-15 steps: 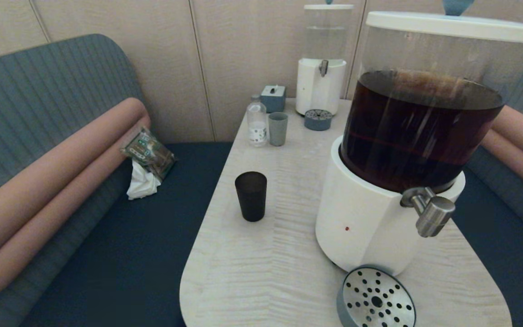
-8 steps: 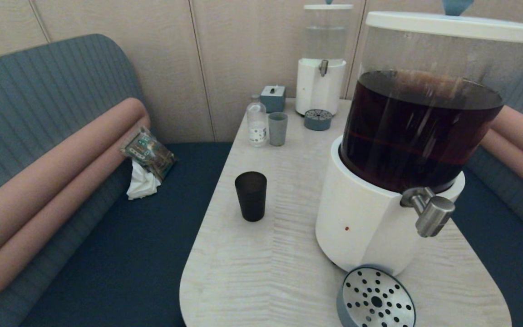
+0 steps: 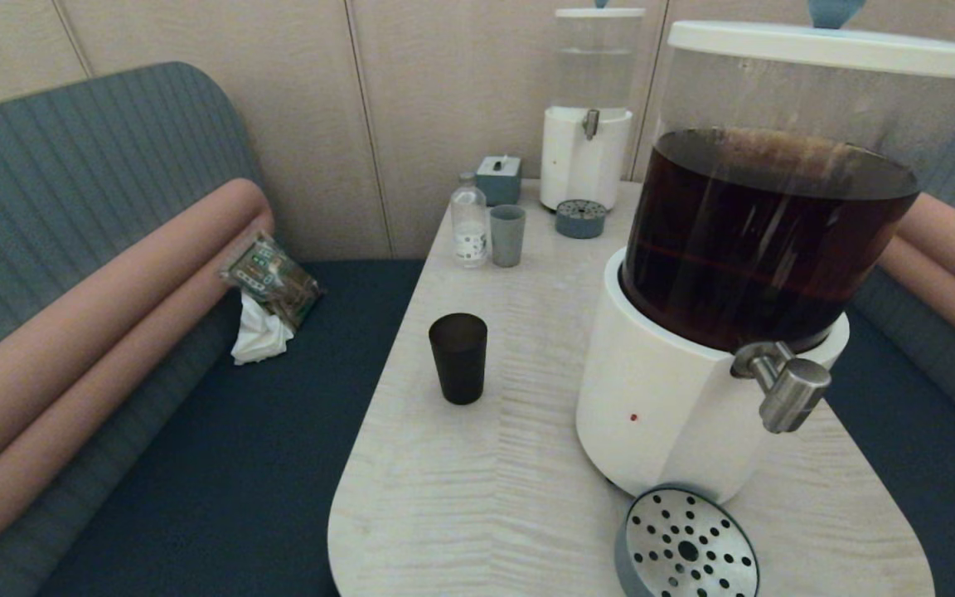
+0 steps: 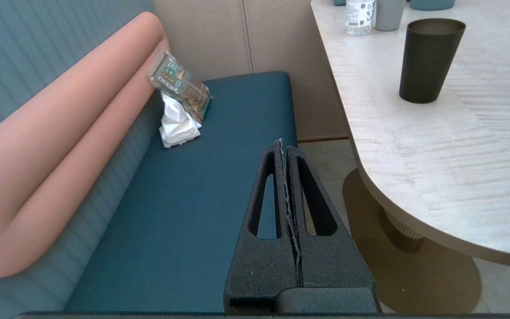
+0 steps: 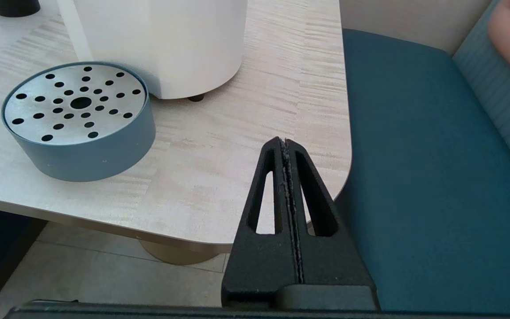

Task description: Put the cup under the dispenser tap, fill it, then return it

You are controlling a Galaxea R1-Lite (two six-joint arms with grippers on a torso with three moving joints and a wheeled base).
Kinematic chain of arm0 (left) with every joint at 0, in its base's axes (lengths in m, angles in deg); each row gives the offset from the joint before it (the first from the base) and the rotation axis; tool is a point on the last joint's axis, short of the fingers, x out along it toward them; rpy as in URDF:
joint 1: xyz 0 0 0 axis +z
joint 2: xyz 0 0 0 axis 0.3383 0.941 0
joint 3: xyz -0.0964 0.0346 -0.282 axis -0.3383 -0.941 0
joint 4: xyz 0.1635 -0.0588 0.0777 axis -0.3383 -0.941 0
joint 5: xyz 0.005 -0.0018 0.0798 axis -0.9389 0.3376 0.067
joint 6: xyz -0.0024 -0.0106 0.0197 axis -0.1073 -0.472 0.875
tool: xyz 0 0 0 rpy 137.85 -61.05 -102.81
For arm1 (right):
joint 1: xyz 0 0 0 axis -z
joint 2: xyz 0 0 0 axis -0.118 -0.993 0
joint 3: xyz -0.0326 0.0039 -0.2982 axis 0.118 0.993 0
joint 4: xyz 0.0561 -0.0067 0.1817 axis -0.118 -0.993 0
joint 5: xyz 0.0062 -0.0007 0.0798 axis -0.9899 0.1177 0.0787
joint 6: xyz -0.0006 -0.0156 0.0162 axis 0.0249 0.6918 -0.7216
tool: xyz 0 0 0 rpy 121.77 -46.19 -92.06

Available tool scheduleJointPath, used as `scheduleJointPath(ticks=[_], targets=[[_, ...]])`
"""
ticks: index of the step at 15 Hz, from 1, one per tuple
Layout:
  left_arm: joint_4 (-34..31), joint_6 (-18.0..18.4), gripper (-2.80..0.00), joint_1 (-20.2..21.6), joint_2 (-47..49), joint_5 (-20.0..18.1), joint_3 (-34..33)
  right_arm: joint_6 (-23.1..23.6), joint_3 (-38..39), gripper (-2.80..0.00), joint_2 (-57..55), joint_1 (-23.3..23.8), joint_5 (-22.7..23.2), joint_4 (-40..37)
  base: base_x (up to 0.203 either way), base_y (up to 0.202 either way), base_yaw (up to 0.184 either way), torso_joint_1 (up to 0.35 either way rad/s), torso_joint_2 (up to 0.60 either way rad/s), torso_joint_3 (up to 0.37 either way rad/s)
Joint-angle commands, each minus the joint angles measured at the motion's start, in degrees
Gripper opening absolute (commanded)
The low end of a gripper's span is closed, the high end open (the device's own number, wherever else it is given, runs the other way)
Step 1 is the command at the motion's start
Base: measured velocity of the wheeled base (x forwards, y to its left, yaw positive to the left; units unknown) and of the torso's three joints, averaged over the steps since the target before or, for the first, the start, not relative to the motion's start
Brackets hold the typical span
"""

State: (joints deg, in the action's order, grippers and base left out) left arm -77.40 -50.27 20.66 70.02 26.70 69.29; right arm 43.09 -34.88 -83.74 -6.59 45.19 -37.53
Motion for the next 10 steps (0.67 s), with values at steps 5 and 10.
scheduleJointPath(ticks=[5, 10], targets=[[0.08, -0.09, -2.8, 0.0, 0.11, -0.01, -2.29, 0.22, 0.0, -2.8, 0.03, -0.01, -0.07, 0.08, 0.0, 0.0, 0.0, 0.0, 0.0, 0.0], [0.08, 0.0, -2.8, 0.01, 0.11, -0.01, -2.29, -0.68, 0.18, -2.8, 0.11, -0.01, -1.38, 0.26, 0.0, 0.0, 0.0, 0.0, 0.0, 0.0]])
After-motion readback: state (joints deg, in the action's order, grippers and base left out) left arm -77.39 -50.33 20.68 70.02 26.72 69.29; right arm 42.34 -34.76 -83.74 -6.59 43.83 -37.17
